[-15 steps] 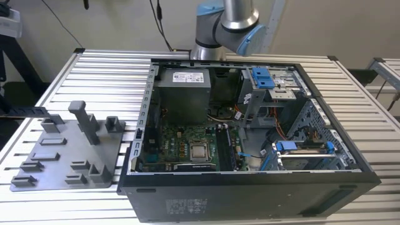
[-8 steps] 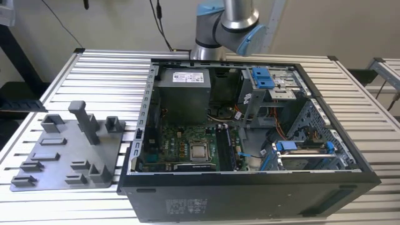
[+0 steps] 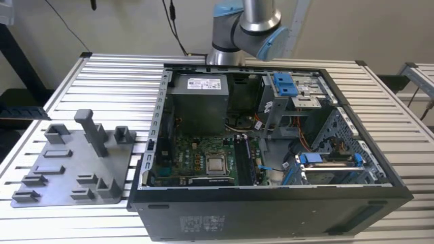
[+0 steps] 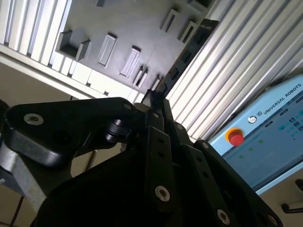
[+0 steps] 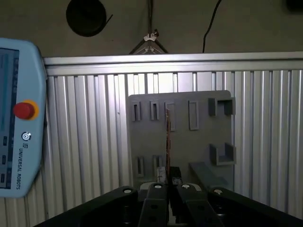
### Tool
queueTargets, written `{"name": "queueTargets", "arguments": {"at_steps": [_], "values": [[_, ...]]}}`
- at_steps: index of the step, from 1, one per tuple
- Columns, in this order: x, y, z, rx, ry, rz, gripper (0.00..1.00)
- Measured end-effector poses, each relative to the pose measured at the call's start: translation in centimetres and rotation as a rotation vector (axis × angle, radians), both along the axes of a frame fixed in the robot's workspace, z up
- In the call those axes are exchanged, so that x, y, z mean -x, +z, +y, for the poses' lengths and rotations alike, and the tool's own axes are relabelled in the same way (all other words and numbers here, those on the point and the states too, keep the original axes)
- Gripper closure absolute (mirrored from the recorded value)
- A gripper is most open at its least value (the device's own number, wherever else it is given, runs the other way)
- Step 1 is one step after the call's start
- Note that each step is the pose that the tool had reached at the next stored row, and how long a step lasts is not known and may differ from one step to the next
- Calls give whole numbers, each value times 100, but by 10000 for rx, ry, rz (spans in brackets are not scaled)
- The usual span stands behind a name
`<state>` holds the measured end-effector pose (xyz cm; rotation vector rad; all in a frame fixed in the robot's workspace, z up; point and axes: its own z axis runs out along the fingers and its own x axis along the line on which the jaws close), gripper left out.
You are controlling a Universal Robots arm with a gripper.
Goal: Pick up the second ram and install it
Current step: 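Pick up the second ram and move it above second insertion slot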
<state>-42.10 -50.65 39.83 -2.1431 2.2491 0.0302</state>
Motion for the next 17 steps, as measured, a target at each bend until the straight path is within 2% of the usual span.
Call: {"name": "queueTargets", "arguments": {"at_steps": [7,12,17], "values": [[-29,1,1,0,-1,8,86],[-166,1,0,0,-1,61,86],[-356,0,0,-1,-1,136,86]]}}
